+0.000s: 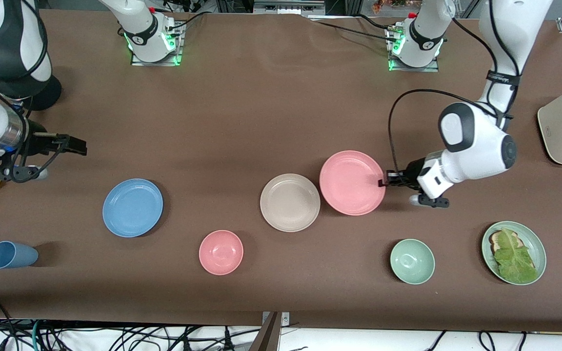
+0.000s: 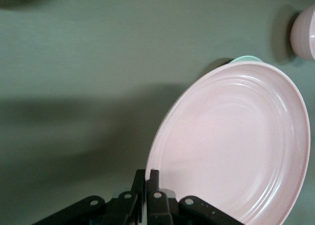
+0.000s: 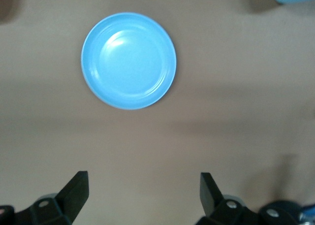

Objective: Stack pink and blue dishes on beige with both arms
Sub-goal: 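Lower the pink plate onto the beige plate while the right gripper reaches the blue plate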

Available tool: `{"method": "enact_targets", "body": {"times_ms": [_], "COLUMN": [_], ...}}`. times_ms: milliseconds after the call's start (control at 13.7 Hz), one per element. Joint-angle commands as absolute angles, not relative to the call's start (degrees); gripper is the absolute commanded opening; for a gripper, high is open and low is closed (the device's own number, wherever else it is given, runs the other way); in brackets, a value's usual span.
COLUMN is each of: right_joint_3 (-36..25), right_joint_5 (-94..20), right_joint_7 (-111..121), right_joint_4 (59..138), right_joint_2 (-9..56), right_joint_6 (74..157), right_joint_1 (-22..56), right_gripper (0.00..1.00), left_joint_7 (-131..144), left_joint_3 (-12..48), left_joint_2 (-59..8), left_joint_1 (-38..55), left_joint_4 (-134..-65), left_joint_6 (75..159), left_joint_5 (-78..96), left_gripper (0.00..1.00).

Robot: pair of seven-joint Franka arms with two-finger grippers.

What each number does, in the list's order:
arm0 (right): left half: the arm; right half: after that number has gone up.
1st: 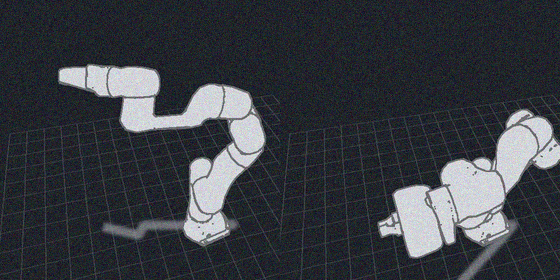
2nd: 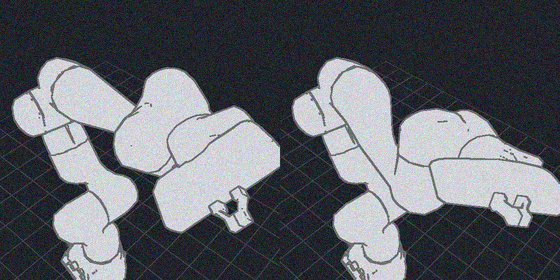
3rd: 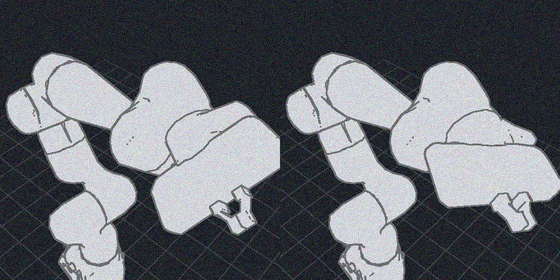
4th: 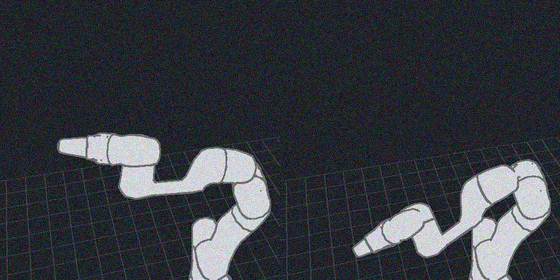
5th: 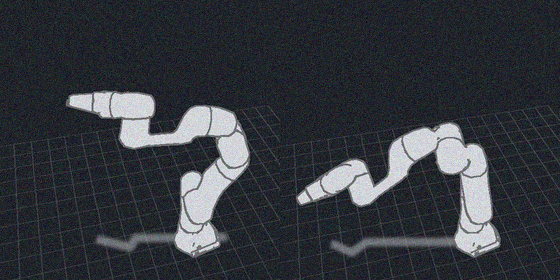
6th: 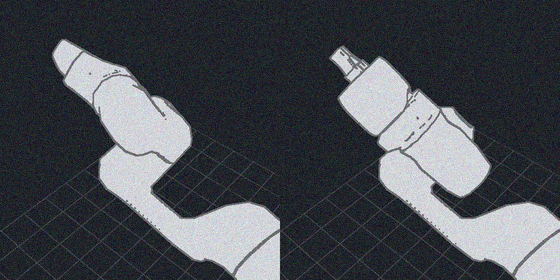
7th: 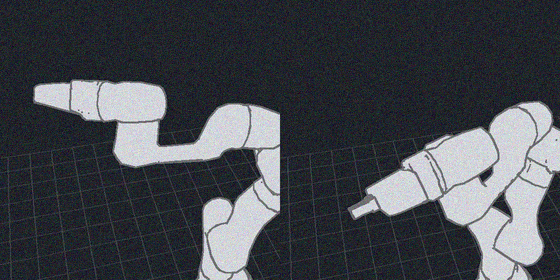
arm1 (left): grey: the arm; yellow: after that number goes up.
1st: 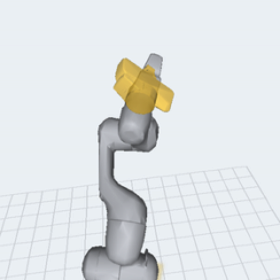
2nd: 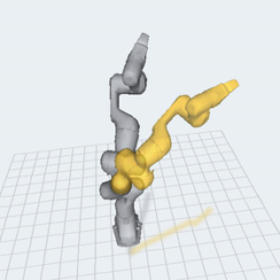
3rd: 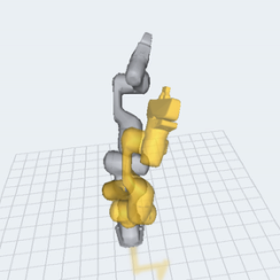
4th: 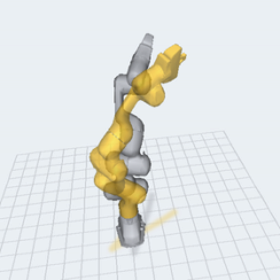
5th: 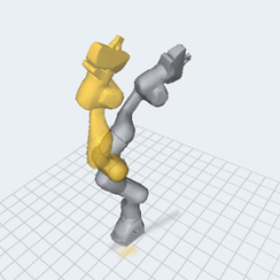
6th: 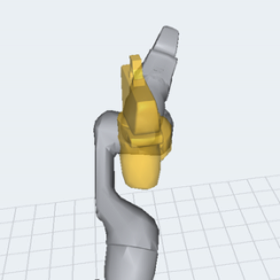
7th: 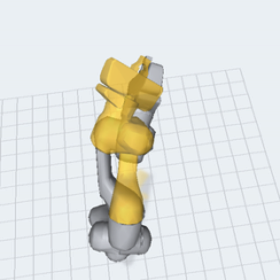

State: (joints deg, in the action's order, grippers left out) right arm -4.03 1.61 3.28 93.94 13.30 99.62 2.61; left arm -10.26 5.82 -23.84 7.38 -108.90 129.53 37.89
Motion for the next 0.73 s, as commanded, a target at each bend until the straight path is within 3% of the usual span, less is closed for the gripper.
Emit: {"method": "enact_targets", "body": {"times_ms": [0, 438, 657], "right_joint_3": [-3.69, -3.52, -3.43], "right_joint_5": [1.23, 1.14, 1.06], "right_joint_7": [7.03, 7.21, 7.12], "right_joint_4": [92.55, 92.46, 92.46], "right_joint_2": [18.18, 30.66, 36.28], "right_joint_6": [104.74, 120.74, 129.96], "right_joint_1": [-0.25, -0.97, -1.05], "right_gripper": [1.0, 0.99, 0.99], "left_joint_7": [-5.9, 6.04, 7.65], "left_joint_3": [5.01, 5.01, 4.92], "left_joint_2": [-29.08, -37.7, -39.72], "left_joint_1": [11.59, 24.42, 25.66], "left_joint_4": [-103.98, -101.17, -99.23], "left_joint_6": [133.39, 150.19, 150.73], "left_joint_5": [39.11, 39.2, 39.2], "left_gripper": [0.0, 0.0, 0.0]}}
